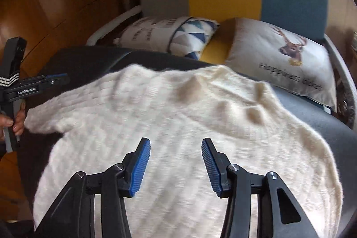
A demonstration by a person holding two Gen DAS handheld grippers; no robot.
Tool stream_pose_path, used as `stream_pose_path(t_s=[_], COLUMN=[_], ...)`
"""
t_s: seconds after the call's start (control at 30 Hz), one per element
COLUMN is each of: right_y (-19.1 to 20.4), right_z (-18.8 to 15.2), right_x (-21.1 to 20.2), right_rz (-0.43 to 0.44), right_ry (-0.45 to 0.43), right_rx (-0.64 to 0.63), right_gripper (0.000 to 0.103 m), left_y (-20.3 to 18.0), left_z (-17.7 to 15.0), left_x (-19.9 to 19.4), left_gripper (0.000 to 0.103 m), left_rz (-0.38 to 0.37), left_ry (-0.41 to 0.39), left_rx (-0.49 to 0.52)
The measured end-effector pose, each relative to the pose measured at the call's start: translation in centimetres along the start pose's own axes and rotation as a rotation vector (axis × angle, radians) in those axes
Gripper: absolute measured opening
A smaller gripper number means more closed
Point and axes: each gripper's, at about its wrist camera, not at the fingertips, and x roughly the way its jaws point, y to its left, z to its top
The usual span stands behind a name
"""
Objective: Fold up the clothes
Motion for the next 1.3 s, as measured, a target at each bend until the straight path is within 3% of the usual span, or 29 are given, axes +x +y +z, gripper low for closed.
stream_pose_path(t_s=[0.17,0.27,0.33,0.47,0.67,0.83,1.07,1.2,1.3], right_y=[8.6,11.9,12.5,12.7,12.6,12.4,16.6,19.2,20.9], right_z=[-0.7,-1.2,-0.9,0.3,1.1,0.8,-2.3,-4.0,-4.9], right_x=[2.6,5.5,6.7,7.9,7.9,5.5,2.8,4.5,5.3], right_rz=[0.100,0.022,-0.005,-0.037,-0.034,0.059,0.114,0.131,0.133], right_ry=[0.071,0.153,0.153,0.133,0.150,0.125,0.088,0.157,0.163], right_rx=[-0.162,-0.242,-0.209,-0.123,-0.079,-0.014,-0.075,-0.082,-0.071], right_gripper=[0.049,0.049,0.055,0.056,0.056,0.056,0.056,0.056,0.058], left_y=[1.7,3.3,4.7,7.7,9.3,12.0,19.7,23.7,25.9], left_z=[-4.1,-5.3,-5.8,-5.5,-3.5,-4.7,-11.6,-14.4,-15.8], left_x=[-1.2,-0.7,0.3,0.9,1.9,-1.5,-5.7,-6.3,-6.5], left_gripper=[0.017,0.018,0.018,0.022,0.026,0.028,0.032,0.032,0.037], left_rz=[0.050,0.098,0.135,0.114,0.149,0.132,0.301,0.407,0.391], left_ry=[0.033,0.050,0.061,-0.012,-0.014,-0.050,-0.056,-0.005,-0.039], left_rx=[0.024,0.018,0.022,-0.024,0.036,-0.079,-0.261,-0.336,-0.376])
